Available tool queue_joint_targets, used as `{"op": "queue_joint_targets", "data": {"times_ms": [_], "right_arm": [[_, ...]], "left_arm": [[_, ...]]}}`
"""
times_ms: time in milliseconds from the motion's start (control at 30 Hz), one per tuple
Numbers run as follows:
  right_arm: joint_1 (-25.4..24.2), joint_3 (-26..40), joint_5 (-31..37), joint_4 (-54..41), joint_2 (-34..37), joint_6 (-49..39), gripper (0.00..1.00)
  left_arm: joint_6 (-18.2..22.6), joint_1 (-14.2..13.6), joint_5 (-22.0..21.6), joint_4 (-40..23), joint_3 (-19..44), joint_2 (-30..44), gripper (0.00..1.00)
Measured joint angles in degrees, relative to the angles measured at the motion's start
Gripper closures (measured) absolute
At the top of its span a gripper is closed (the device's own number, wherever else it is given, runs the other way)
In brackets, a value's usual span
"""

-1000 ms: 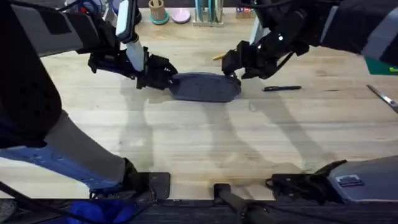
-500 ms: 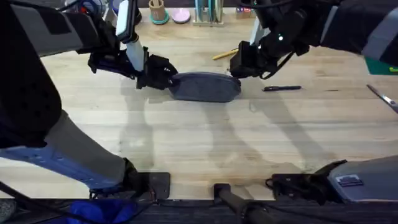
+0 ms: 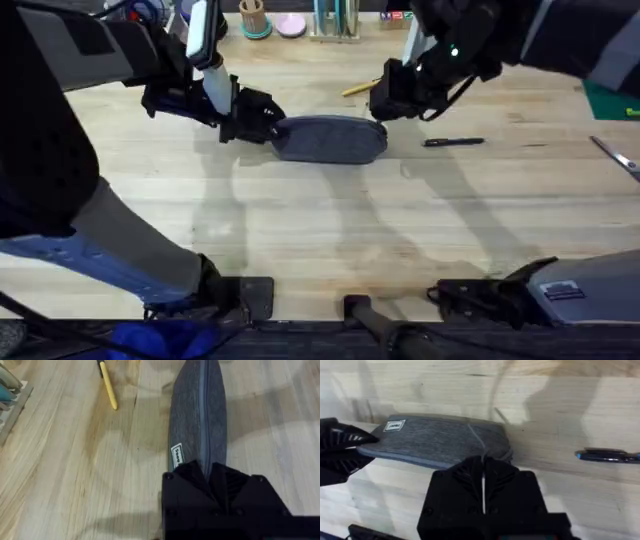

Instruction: Unzip the bag, pick up the pens from the table one at a time and place them inside, then zip the bag closed.

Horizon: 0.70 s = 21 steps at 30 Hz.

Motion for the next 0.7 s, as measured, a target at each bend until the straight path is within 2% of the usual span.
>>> {"op": "queue_joint_targets", "data": {"times_ms": [267, 700], "right_arm": [[0.9, 3.7, 0.1, -3.1, 0.0, -0.8, 0.969], [2.9, 4.0, 0.5, -2.4, 0.0, -1.3, 0.97]], "left_arm": [[0.0, 0.1, 0.0, 0.1, 0.0, 0.0, 0.959], [0.0, 0.1, -0.1, 0.0, 0.0, 0.0, 0.959]]}}
